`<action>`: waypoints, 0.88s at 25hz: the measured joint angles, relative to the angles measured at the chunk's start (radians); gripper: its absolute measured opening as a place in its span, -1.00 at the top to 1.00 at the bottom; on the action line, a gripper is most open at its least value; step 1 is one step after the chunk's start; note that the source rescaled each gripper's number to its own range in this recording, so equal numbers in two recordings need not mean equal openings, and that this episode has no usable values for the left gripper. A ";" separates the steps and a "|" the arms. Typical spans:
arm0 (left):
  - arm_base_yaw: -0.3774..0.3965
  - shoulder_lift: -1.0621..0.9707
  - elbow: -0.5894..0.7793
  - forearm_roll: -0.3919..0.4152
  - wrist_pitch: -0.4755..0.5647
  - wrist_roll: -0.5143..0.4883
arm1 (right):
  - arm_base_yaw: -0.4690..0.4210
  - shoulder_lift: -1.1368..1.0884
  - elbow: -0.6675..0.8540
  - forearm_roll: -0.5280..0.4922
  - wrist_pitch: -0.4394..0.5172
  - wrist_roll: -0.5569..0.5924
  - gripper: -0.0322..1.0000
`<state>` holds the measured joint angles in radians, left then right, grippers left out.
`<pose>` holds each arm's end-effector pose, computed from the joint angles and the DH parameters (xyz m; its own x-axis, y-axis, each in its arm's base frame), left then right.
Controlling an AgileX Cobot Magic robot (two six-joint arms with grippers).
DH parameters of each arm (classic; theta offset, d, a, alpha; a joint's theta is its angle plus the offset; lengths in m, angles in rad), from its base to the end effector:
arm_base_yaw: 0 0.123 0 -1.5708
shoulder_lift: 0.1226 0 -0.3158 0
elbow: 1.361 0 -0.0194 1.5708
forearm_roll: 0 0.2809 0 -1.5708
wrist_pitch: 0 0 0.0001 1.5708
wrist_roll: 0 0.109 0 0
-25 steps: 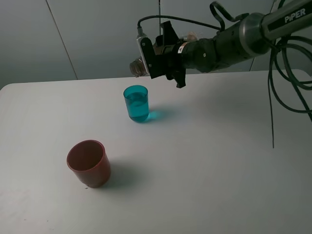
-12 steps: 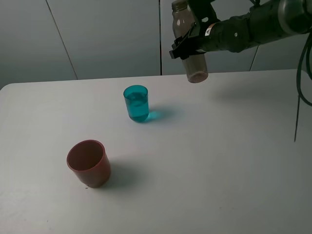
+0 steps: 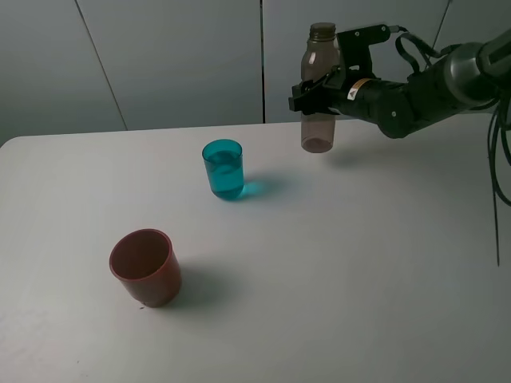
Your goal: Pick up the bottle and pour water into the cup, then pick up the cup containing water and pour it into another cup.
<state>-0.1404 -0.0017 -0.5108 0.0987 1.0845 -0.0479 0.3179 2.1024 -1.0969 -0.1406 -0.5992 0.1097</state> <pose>0.0049 0.0089 0.2851 -0.4598 0.0633 -0.8858 0.0622 0.9973 0.0390 0.4543 0.1586 0.1275 -0.2996 -0.1056 -0.9482 -0.3848 0.9228 0.0188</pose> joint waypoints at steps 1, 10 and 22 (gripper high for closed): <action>0.000 0.000 0.000 0.000 0.000 0.000 | 0.000 0.010 0.014 0.000 -0.039 -0.005 0.94; 0.000 0.000 0.000 0.000 0.000 0.000 | 0.000 0.038 0.044 0.002 -0.111 -0.042 0.94; 0.000 0.000 0.000 0.000 0.000 0.002 | 0.000 0.067 0.044 0.002 -0.092 -0.041 0.94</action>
<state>-0.1404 -0.0017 -0.5108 0.0987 1.0845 -0.0461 0.3179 2.1696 -1.0526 -0.1388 -0.6911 0.0682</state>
